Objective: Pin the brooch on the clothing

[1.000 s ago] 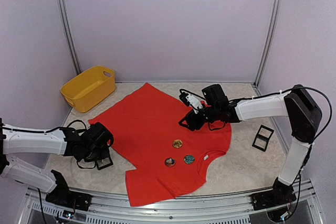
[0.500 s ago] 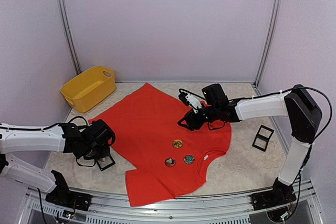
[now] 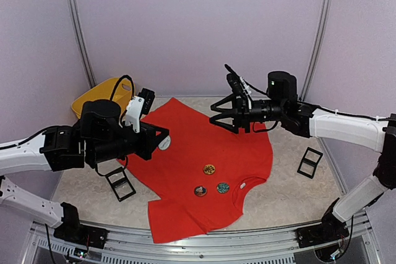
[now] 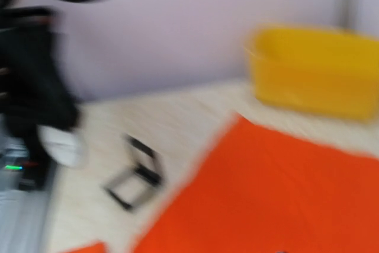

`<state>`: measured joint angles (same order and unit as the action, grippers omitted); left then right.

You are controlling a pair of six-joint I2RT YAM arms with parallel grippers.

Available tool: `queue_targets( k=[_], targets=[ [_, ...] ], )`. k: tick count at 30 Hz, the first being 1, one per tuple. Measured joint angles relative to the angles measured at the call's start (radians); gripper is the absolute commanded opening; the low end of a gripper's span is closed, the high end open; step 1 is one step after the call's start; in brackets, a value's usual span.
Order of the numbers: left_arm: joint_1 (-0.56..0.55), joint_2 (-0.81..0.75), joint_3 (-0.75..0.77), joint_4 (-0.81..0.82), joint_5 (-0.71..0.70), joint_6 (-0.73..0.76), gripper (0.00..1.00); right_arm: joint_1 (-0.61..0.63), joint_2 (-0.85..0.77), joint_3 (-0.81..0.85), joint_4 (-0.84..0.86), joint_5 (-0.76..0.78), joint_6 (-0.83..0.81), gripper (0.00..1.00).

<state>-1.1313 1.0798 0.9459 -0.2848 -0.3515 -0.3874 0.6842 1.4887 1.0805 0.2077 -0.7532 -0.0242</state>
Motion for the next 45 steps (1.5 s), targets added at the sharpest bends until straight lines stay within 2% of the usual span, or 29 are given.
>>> queue_targets(
  k=[6, 12, 15, 21, 24, 31, 38, 40, 41, 42, 43, 45],
  targets=[
    [-0.014, 0.121, 0.127, 0.323, 0.186, 0.243, 0.00, 0.000, -0.072, 0.001, 0.048, -0.250, 0.018, 0.53],
    [-0.015, 0.206, 0.126, 0.605, 0.293, 0.352, 0.00, 0.002, -0.109, 0.001, 0.094, -0.315, 0.095, 0.46],
    [-0.015, 0.239, 0.126, 0.689, 0.333, 0.382, 0.00, 0.006, -0.114, 0.001, 0.121, -0.341, 0.142, 0.44],
    [-0.015, 0.274, 0.126, 0.761, 0.390, 0.404, 0.00, 0.019, -0.114, 0.001, 0.192, -0.359, 0.222, 0.21],
    [-0.015, 0.285, 0.126, 0.771, 0.398, 0.403, 0.00, 0.022, -0.114, 0.001, 0.209, -0.365, 0.243, 0.18],
    [-0.015, 0.285, 0.126, 0.779, 0.401, 0.395, 0.00, 0.023, -0.112, 0.001, 0.216, -0.372, 0.256, 0.00],
    [-0.015, 0.282, 0.115, 0.795, 0.405, 0.380, 0.00, 0.024, -0.110, 0.003, 0.215, -0.378, 0.254, 0.00],
    [-0.015, 0.282, 0.114, 0.795, 0.404, 0.370, 0.09, 0.024, -0.110, 0.004, 0.208, -0.377, 0.250, 0.00],
    [-0.015, 0.281, 0.113, 0.793, 0.400, 0.369, 0.19, 0.024, -0.110, 0.008, 0.196, -0.377, 0.242, 0.00],
    [-0.015, 0.279, 0.112, 0.787, 0.396, 0.362, 0.35, 0.024, -0.111, 0.013, 0.177, -0.376, 0.227, 0.00],
    [-0.014, 0.275, 0.110, 0.778, 0.388, 0.367, 0.45, 0.024, -0.111, 0.021, 0.151, -0.373, 0.207, 0.00],
    [-0.013, 0.261, 0.109, 0.748, 0.373, 0.359, 0.53, 0.024, -0.111, 0.038, 0.097, -0.366, 0.165, 0.00]
  ],
)
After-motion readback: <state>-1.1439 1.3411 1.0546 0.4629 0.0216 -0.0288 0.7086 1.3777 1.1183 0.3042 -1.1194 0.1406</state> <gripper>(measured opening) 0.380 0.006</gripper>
